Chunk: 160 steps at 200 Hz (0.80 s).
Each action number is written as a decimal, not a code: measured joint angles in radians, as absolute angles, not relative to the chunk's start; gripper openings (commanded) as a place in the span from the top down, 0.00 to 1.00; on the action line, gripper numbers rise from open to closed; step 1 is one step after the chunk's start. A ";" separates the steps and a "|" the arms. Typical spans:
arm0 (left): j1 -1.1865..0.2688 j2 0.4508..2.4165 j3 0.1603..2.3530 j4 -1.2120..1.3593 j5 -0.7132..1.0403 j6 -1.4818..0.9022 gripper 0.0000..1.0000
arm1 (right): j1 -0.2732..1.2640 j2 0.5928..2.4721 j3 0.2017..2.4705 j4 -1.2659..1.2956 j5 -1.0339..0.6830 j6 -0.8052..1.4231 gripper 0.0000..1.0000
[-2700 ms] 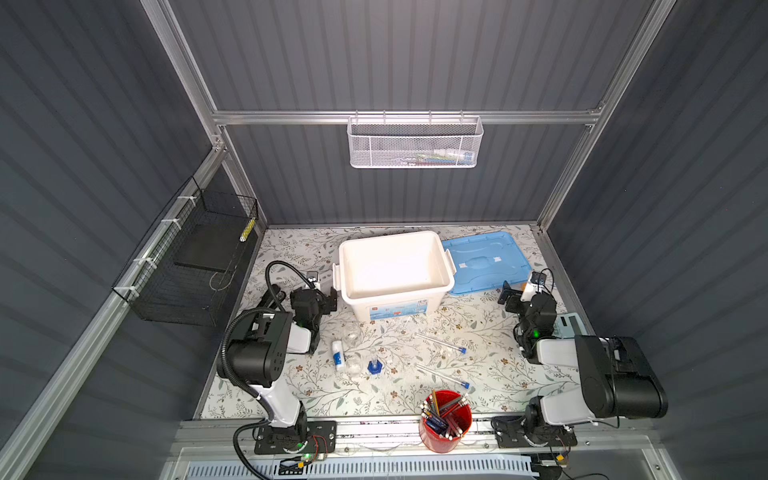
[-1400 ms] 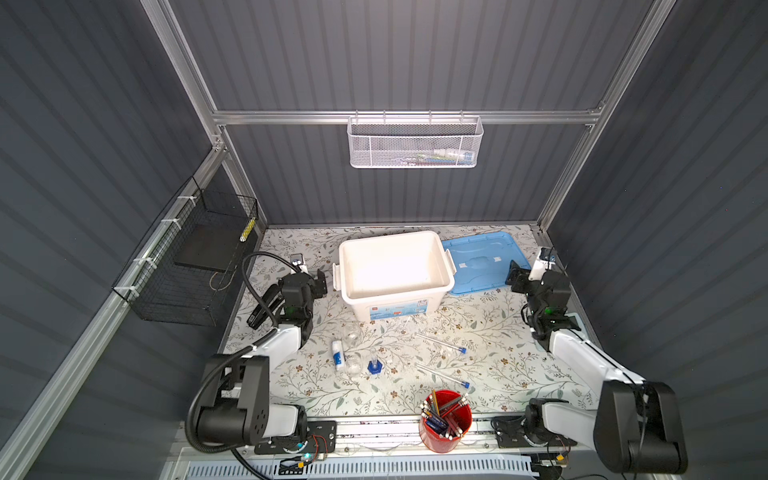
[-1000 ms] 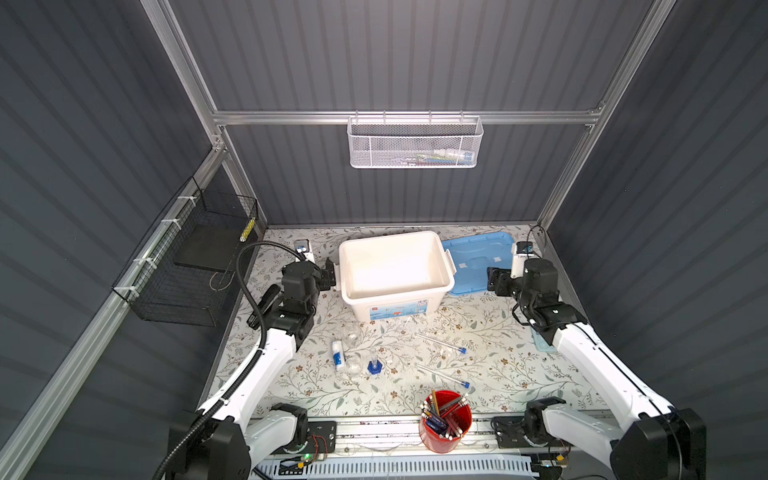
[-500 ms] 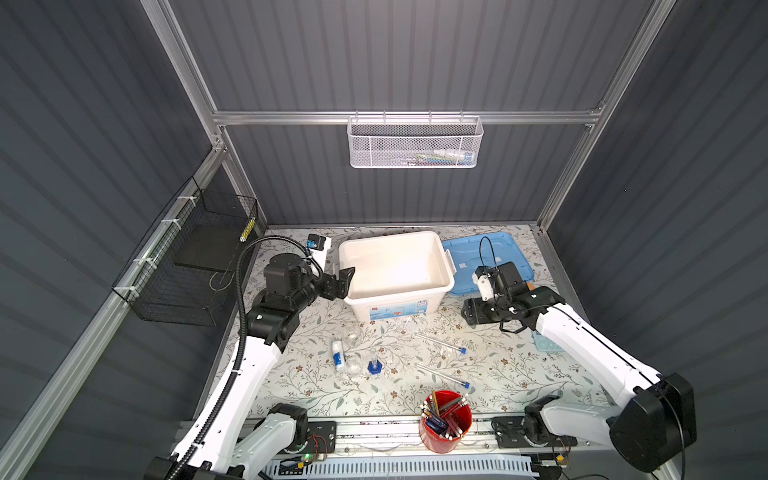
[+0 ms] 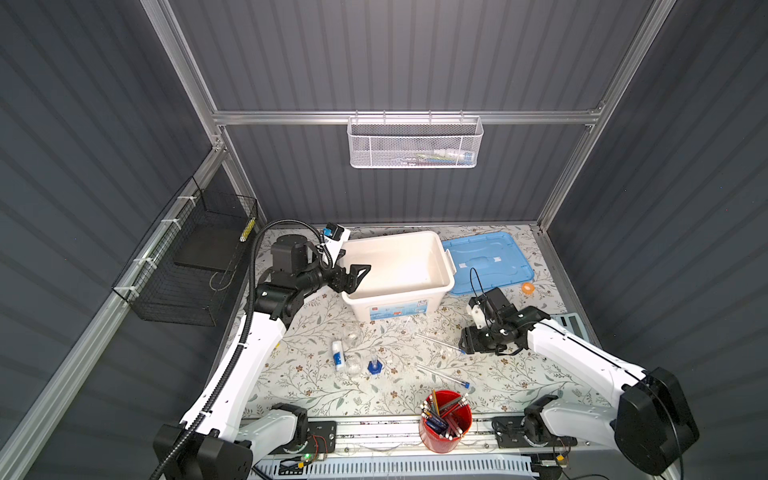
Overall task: Organize the chemistry lab equipment
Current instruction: 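Grasp a blue-capped test tube with the right gripper while the left moves over the tub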
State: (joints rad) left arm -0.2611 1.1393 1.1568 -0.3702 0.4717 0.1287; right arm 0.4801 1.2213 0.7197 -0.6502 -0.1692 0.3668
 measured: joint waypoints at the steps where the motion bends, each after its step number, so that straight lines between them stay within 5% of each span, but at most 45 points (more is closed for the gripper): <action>1: -0.261 1.139 1.157 -0.370 0.472 0.129 0.08 | 0.481 1.222 0.719 -0.649 -0.170 0.368 0.39; 160: -0.261 1.139 1.157 -0.382 0.492 0.154 0.09 | 0.531 1.452 0.754 -0.537 -0.151 0.331 0.51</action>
